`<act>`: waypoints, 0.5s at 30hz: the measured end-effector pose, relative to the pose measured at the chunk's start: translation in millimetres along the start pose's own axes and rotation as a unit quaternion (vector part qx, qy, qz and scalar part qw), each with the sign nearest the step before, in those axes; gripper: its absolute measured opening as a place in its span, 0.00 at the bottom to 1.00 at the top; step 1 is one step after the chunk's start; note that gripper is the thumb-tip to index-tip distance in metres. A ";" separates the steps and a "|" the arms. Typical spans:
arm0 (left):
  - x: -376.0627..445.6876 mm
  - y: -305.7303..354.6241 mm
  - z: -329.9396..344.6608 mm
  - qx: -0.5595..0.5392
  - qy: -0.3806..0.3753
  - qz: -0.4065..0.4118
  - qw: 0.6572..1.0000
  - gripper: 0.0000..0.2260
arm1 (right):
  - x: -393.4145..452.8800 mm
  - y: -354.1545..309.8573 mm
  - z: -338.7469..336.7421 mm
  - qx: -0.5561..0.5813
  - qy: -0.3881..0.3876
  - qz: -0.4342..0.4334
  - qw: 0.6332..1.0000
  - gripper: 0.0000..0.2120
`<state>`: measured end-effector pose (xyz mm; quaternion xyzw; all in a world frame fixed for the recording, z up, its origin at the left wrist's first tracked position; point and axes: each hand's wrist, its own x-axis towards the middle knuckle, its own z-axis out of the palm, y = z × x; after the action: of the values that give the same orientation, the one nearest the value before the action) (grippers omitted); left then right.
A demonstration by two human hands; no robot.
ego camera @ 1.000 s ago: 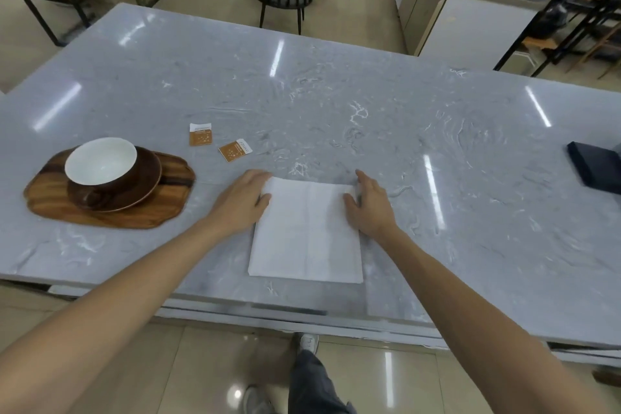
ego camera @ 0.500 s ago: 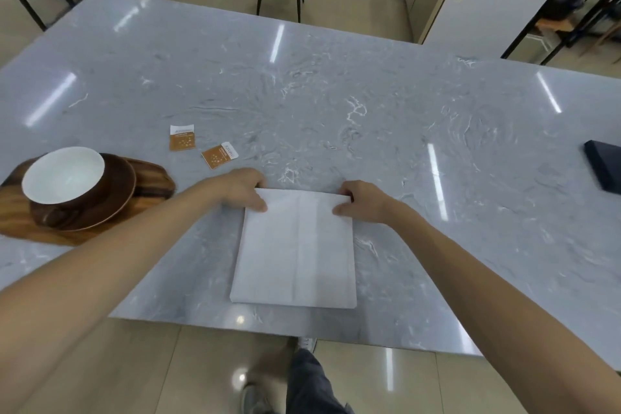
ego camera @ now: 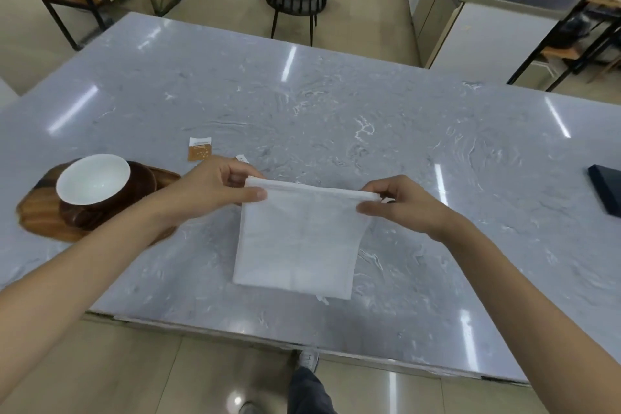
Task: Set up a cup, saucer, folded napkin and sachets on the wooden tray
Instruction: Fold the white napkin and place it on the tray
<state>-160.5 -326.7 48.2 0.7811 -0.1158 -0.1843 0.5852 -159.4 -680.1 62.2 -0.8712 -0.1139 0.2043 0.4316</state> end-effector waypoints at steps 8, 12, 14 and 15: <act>-27.2 48.5 6.6 0.154 0.160 0.144 0.964 0.06 | -18.6 -27.1 -2.9 -0.052 0.170 -0.088 0.980 0.03; -60.0 36.4 57.9 0.290 0.175 0.274 0.900 0.05 | -34.5 5.5 29.0 -0.036 0.286 -0.094 0.953 0.08; -71.1 14.8 94.0 0.330 0.148 0.284 0.888 0.08 | -45.8 37.4 55.2 -0.055 0.293 -0.075 0.952 0.11; -74.5 1.7 112.8 0.341 0.128 0.276 0.890 0.08 | -52.5 53.6 68.6 -0.063 0.285 -0.057 0.955 0.12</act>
<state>-275.6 -395.9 33.2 0.8860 -0.3067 0.1367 0.3198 -236.0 -683.6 -4.3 -0.9107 -0.0480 -0.0848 0.4014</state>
